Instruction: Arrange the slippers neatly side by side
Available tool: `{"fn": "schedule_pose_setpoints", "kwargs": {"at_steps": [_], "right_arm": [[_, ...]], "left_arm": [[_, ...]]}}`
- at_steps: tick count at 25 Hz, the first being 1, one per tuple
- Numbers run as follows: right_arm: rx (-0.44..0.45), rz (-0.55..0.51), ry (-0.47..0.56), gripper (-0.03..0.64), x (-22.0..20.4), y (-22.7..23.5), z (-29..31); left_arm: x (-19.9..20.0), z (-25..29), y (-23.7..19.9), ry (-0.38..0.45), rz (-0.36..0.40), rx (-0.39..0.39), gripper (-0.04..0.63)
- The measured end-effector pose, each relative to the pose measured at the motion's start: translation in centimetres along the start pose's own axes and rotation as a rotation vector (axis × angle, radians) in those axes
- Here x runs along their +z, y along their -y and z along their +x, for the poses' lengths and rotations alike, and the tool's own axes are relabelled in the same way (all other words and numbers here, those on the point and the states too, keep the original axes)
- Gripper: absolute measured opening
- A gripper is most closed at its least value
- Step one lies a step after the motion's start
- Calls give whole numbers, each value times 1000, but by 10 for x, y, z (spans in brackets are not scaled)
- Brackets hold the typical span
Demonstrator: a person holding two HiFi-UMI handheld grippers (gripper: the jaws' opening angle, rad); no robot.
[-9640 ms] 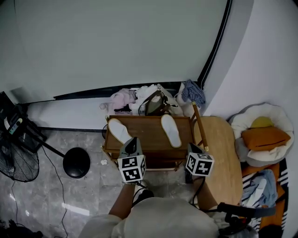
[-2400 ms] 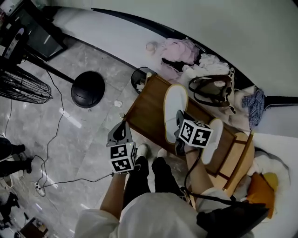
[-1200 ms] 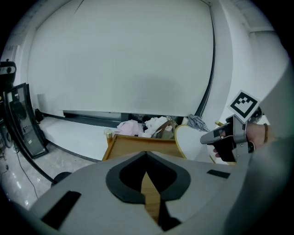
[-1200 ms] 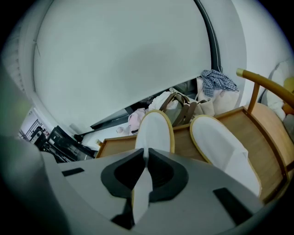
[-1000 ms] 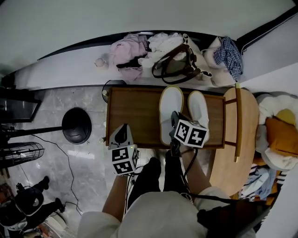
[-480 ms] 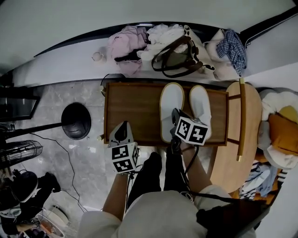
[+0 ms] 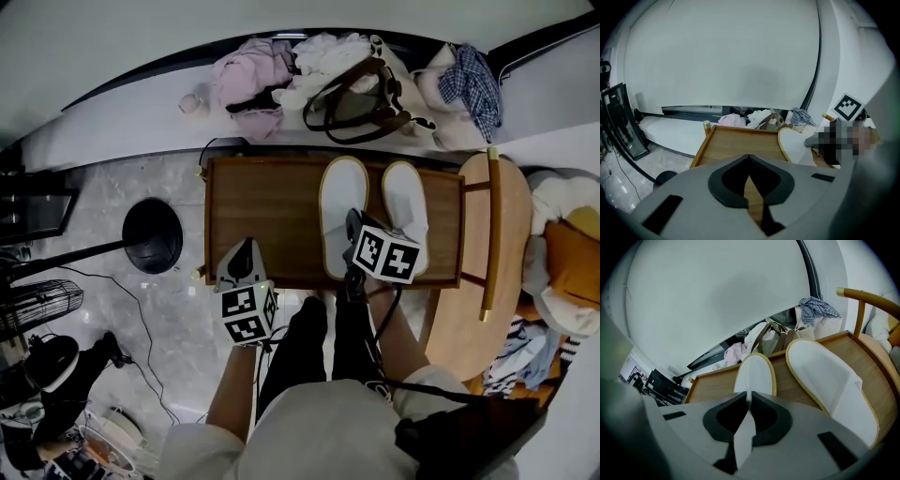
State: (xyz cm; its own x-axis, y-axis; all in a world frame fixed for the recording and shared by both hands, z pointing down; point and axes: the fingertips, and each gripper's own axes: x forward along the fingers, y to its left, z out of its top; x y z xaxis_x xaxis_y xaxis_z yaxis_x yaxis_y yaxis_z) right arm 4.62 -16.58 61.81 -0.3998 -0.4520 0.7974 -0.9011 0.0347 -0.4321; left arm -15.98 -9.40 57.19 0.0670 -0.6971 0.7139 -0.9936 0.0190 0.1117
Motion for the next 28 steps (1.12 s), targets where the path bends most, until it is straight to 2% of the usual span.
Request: {"fn": "schedule_pose_setpoints", "kwargs": {"at_steps": [18, 25, 28], "right_arm": [[-14, -23, -4, 48, -1, 8, 3], [22, -35, 10, 51, -1, 3, 1], [12, -44, 14, 99, 1, 4, -4]], "left_arm": [[-6, 5, 14, -15, -7, 0, 17], [-7, 1, 15, -10, -27, 8, 17], [-6, -3, 16, -4, -29, 11, 16]]}}
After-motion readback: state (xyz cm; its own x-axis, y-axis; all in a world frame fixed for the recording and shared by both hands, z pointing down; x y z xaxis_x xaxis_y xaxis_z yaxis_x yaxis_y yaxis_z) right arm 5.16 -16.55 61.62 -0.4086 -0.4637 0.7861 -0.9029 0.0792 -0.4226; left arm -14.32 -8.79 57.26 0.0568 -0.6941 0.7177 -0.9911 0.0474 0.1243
